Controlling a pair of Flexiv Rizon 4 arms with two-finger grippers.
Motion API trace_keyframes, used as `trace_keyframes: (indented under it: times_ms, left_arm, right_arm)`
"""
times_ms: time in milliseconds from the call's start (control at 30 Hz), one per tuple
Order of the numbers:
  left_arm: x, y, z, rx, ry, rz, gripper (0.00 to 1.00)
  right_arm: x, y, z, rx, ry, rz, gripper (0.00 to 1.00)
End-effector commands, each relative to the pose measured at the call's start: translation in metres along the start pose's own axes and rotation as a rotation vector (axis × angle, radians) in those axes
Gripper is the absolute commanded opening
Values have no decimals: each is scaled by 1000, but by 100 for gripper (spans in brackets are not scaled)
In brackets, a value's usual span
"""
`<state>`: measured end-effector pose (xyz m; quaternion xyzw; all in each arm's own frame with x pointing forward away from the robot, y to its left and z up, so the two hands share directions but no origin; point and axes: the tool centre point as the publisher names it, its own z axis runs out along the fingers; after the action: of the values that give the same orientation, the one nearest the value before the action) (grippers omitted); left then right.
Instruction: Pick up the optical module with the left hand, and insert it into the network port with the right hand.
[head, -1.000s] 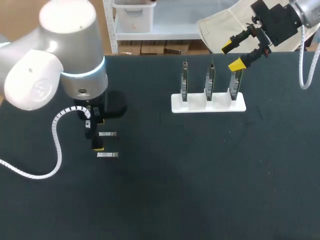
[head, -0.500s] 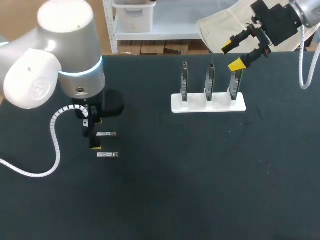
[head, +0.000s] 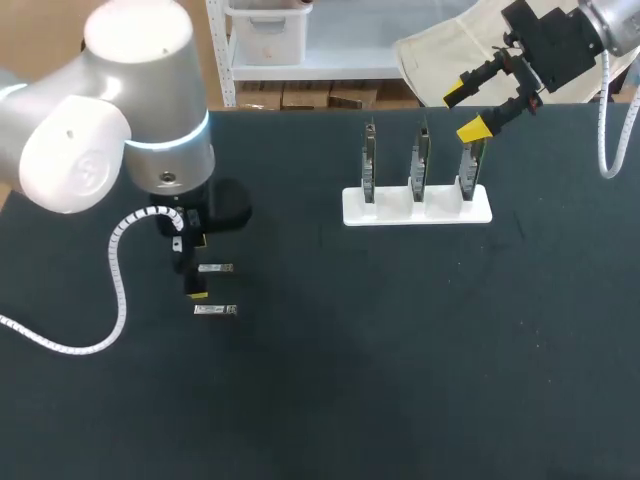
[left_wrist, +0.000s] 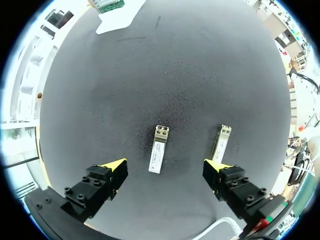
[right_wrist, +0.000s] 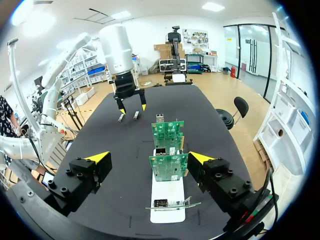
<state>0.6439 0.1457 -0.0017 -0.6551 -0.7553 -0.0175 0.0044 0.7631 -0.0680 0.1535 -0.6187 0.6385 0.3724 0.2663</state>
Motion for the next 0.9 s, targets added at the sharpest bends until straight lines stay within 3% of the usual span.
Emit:
trace_keyframes:
  times_ms: [33, 900]
  left_arm:
    - [0, 2, 5, 13, -8, 2, 100]
    - [-3, 6, 10, 26, 3, 20, 100]
  right_arm:
    - [0, 0, 0, 0, -2, -1, 100]
    - [0, 0, 0, 0, -2, -1, 100]
